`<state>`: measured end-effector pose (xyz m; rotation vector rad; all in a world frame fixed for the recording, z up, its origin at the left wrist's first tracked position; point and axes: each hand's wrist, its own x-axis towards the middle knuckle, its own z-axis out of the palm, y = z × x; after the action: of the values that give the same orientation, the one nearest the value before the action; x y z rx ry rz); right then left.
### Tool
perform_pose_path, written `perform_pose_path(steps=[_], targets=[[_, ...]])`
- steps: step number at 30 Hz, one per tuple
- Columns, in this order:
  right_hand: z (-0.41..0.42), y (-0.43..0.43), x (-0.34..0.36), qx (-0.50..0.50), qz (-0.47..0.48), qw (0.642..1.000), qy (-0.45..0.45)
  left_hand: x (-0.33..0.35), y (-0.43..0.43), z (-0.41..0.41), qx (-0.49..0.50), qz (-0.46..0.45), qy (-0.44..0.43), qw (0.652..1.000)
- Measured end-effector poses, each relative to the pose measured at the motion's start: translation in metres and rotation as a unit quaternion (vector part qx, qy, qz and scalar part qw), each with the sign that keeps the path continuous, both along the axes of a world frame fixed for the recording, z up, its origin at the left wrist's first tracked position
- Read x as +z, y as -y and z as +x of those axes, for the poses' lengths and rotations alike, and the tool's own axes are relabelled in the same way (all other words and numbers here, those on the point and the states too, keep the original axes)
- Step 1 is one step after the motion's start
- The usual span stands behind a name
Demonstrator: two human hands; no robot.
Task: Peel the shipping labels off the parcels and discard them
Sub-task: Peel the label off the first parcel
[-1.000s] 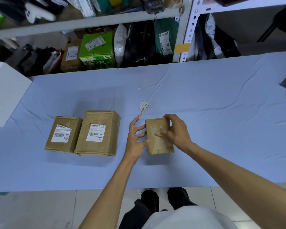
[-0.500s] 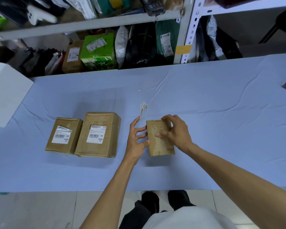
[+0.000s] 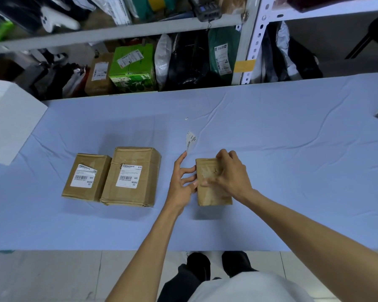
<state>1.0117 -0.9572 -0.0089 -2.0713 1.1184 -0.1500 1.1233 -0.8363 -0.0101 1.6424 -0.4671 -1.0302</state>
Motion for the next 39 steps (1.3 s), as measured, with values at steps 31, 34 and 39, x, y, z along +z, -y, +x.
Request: perform_pose_path(steps=[31, 34, 39], targets=[[0.004, 0.030, 0.011, 0.048, -0.080, 0.982, -0.167, 0.012, 0.013, 0.026, 0.101, -0.009, 0.091, 0.991], [0.009, 0.038, 0.024, 0.032, -0.075, 0.990, -0.115, 0.021, 0.019, 0.031, 0.113, -0.010, 0.132, 0.985], [0.015, 0.040, 0.036, 0.048, -0.030, 0.998, 0.012, 0.030, 0.032, 0.034, 0.164, -0.018, 0.107, 0.980]])
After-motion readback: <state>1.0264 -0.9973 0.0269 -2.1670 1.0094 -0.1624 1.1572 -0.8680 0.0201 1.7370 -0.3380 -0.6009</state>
